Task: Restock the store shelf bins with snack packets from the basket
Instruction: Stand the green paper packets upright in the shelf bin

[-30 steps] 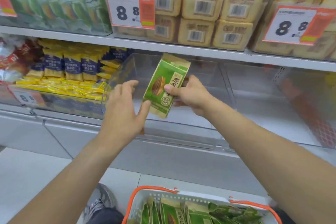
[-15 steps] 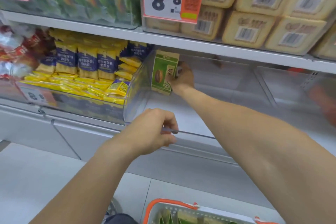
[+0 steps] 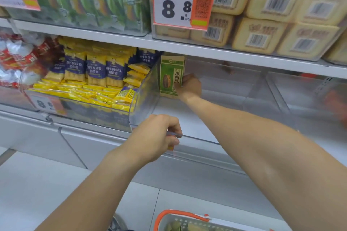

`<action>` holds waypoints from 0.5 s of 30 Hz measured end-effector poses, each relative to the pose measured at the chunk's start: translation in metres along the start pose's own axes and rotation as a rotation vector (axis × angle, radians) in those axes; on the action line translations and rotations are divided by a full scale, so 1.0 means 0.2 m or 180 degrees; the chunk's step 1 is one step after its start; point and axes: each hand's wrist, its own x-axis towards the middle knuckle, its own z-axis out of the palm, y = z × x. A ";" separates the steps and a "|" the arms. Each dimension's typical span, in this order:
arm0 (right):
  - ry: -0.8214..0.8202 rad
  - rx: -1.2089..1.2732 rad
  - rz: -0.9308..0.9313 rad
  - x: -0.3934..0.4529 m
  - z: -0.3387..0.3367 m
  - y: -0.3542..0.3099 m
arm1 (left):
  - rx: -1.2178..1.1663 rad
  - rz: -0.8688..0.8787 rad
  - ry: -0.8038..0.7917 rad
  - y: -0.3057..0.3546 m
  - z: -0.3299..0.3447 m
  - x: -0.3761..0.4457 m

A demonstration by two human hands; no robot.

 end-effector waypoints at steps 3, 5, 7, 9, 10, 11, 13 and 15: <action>-0.0110 -0.0119 0.0033 0.00 -0.03 -0.02 | -0.0019 0.0055 0.0104 -0.01 0.00 -0.01; -0.0199 -0.0118 0.0077 -0.02 -0.10 -0.03 | -0.0080 0.0051 0.0101 -0.02 0.00 -0.01; -0.0281 -0.0109 0.0023 -0.06 -0.19 -0.04 | -0.0079 0.0058 0.0080 -0.02 0.01 -0.01; -0.0331 -0.0005 -0.0100 -0.14 -0.32 -0.06 | -0.0078 0.0106 0.0138 -0.01 0.02 -0.02; -0.0342 0.0069 -0.0184 -0.19 -0.38 -0.06 | -0.0126 0.0165 0.0279 0.01 0.03 -0.04; -0.0343 0.0159 -0.0289 -0.26 -0.45 -0.07 | -0.0178 0.0260 0.0565 0.03 0.04 -0.05; -0.0387 0.0424 -0.0473 -0.44 -0.61 -0.07 | -0.0288 0.0487 0.1300 0.11 0.06 -0.09; -0.0578 0.0776 -0.0656 -0.64 -0.76 -0.04 | -0.0536 0.0604 0.1537 0.19 0.07 -0.14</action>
